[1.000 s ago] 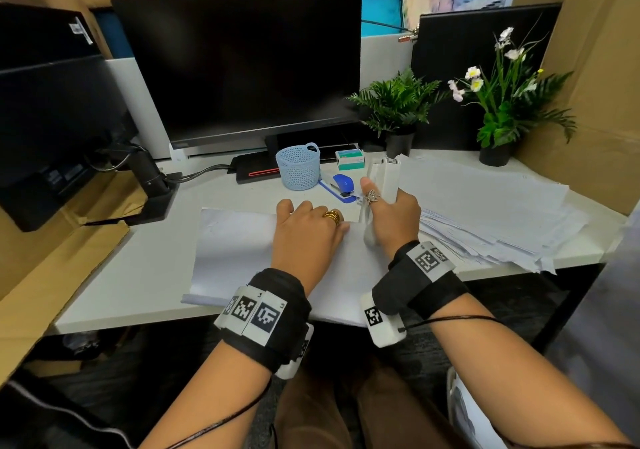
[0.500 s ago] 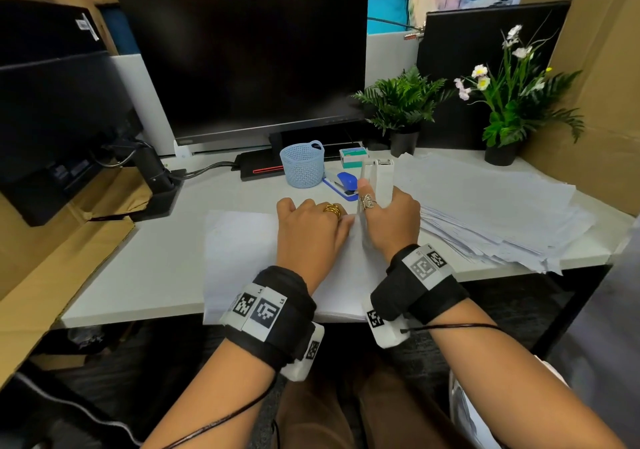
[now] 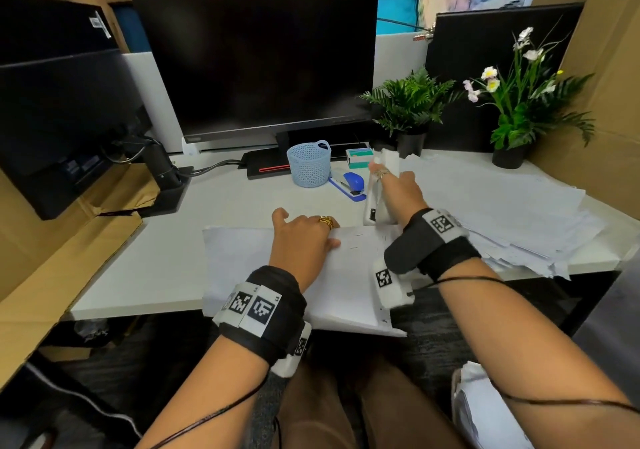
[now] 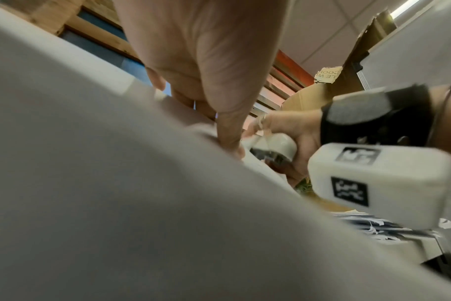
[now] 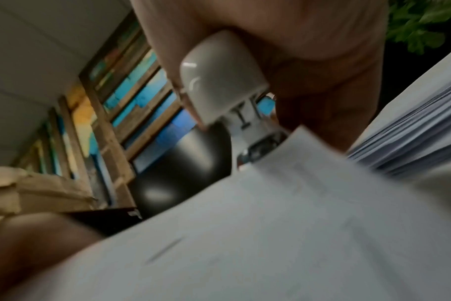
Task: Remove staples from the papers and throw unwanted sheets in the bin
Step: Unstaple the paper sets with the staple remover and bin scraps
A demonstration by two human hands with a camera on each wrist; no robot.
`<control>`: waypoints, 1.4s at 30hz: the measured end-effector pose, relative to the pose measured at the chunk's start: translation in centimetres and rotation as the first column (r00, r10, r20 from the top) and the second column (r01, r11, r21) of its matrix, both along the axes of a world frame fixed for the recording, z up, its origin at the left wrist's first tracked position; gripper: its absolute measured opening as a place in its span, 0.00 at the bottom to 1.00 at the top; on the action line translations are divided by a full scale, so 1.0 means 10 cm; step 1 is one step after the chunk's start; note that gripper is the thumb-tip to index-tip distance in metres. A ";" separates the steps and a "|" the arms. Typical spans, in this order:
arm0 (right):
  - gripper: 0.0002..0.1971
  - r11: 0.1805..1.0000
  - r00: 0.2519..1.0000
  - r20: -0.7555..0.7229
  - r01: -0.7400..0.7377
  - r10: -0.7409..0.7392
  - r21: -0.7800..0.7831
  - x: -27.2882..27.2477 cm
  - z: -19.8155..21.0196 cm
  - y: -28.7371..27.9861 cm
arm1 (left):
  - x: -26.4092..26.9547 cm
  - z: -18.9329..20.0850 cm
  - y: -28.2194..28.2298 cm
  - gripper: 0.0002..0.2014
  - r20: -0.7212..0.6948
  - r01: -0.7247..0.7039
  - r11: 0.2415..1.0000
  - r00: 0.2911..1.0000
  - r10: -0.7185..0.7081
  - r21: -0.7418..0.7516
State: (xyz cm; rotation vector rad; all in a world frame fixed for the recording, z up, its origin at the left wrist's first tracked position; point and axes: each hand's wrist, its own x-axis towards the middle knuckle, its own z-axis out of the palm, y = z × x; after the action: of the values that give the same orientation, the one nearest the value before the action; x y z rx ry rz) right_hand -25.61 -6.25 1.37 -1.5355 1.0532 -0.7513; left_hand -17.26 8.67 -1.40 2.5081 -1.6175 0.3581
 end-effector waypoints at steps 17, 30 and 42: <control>0.27 0.738 0.834 -0.536 -0.442 0.129 -0.510 0.00 -0.28 0.02 | 0.16 -0.14 0.16 0.13 -0.096 0.013 1.000 0.995 -0.015 -0.017; 0.15 0.670 0.868 0.244 -0.128 0.432 -0.731 -0.63 -0.58 0.36 | 0.17 -0.03 0.12 0.08 0.306 0.464 0.728 0.885 -0.351 -0.506; 0.04 0.367 0.844 0.223 0.034 0.488 -0.930 -0.77 -0.74 0.43 | 0.08 -0.25 0.12 0.17 0.422 0.459 0.575 0.882 -0.208 -0.677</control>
State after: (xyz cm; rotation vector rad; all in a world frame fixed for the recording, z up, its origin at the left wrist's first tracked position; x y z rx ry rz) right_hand -33.31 -1.92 -6.01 -2.1799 -0.1189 -1.5673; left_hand -16.50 9.89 -3.86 1.5005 -1.5237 1.1421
